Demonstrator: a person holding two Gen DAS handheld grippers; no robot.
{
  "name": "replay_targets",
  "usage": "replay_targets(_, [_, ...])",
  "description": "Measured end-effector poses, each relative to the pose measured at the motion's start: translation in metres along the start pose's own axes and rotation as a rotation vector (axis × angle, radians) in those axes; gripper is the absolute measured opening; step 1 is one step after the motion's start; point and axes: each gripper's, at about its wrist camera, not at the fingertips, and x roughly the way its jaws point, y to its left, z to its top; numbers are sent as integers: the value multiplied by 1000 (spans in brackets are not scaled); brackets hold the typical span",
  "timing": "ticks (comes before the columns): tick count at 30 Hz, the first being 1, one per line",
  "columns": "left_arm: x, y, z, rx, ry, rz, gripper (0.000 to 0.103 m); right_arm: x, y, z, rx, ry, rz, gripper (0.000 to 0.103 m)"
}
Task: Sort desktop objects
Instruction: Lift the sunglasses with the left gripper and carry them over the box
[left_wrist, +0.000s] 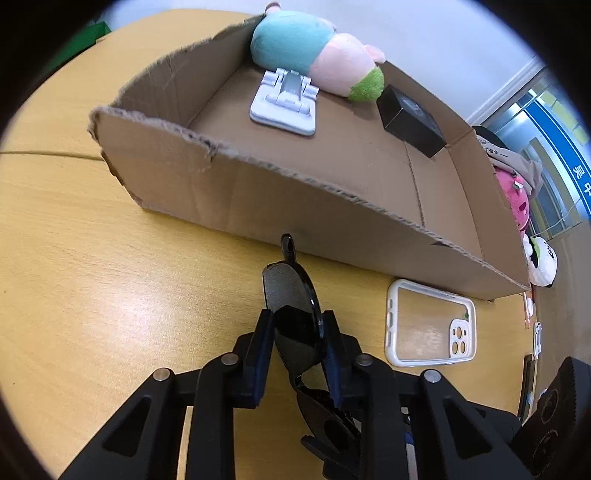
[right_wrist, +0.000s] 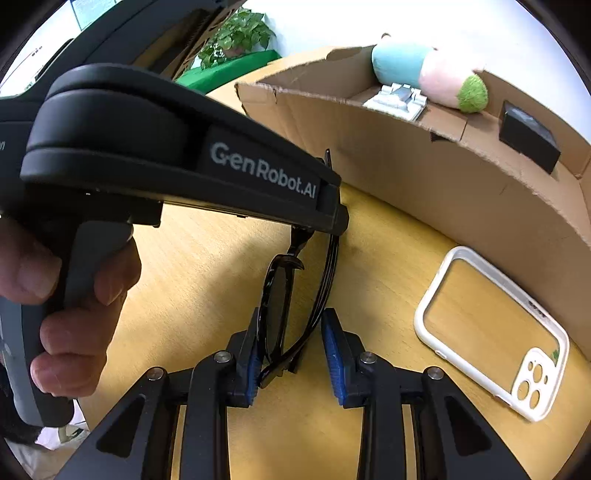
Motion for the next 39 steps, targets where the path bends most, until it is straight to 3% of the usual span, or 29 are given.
replay_targets(6, [-28, -23, 4, 42, -78, 34, 22, -19, 11, -1, -2, -72, -26, 32])
replay_targets(22, [-85, -87, 35, 182, -197, 3, 22, -90, 4, 24, 63, -270, -70, 33])
replay_targets(28, [-95, -136, 72, 269, -219, -39, 22, -122, -27, 46, 112, -345, -124, 33])
replay_targets(39, [-65, -231, 155, 408, -153, -110, 22, -165, -117, 85, 258, -416, -211, 33])
